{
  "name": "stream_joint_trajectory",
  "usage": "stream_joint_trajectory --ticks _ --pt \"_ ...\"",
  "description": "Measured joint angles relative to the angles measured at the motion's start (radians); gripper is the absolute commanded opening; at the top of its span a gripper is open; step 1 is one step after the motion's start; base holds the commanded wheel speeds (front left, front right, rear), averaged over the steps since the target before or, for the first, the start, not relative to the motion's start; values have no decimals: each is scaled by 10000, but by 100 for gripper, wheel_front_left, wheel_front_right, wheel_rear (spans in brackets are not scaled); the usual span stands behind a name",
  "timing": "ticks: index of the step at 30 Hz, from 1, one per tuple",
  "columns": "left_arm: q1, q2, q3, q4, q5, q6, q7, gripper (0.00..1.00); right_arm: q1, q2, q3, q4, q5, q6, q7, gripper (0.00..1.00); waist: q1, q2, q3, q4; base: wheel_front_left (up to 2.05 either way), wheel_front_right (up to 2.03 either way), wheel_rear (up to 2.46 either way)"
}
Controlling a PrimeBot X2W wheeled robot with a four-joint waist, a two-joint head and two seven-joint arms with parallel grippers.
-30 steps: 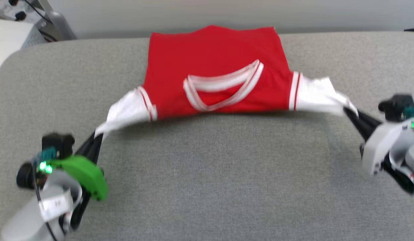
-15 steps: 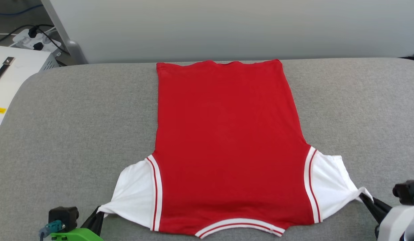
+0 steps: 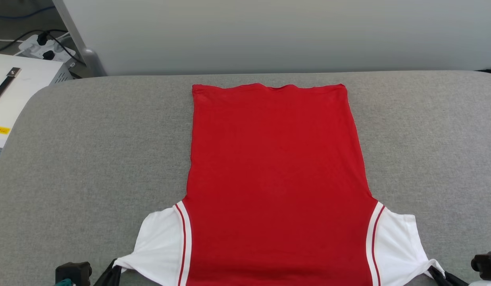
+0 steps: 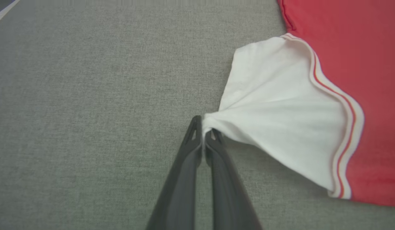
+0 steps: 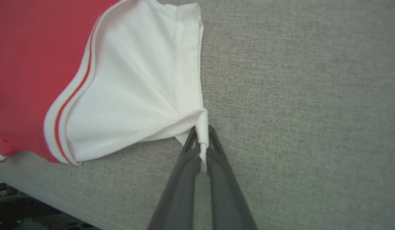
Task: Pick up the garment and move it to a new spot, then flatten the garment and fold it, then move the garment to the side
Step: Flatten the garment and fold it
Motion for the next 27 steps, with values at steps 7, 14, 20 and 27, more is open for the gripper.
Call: stream_joint_trajectory --ticks 7,14,20,27 --pt "12 -221 449 -673 644 251 2 0 -69 -259 -1323 -823 -596 -2 345 100 0 0 112 36 0 0 0" --pt "0 -408 1009 -1994 1384 757 2 0 -1168 -1116 -4008 -2917 -1005 -4 836 100 0 0 620 229 0 0 0" --pt "-161 -690 1252 -2917 2036 982 0 0 -3369 -1358 -5534 -4422 -1271 -10 2476 100 0 0 1427 495 0 0 0" --pt "-802 -1283 1250 -3532 2713 972 0 0 -7066 -1275 -4986 -3990 -1237 -10 6253 100 1 0 2631 975 0 0 0"
